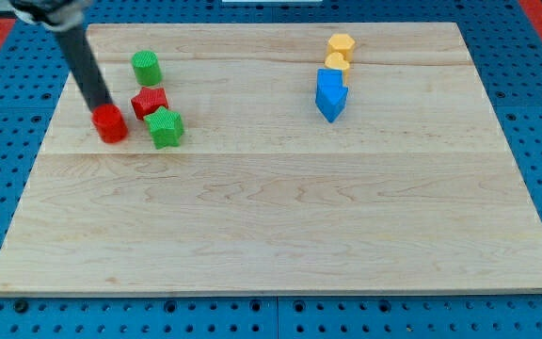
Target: Place the red circle to the right of the green star
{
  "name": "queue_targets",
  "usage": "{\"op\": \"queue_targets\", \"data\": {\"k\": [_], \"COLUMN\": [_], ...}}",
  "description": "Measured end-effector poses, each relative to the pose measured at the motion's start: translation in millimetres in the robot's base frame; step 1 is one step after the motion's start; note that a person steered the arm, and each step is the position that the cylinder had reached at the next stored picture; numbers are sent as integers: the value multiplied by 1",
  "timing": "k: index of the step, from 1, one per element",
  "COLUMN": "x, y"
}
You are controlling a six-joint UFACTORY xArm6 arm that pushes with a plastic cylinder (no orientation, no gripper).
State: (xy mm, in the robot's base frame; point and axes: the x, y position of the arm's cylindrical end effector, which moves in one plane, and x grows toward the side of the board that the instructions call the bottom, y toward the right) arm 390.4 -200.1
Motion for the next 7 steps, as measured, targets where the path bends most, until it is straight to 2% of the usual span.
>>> {"op": "queue_targets", "data": {"k": [1, 2, 3, 5, 7], "x": [59, 77, 106, 89, 36], "y": [6, -17, -4, 107, 120]}}
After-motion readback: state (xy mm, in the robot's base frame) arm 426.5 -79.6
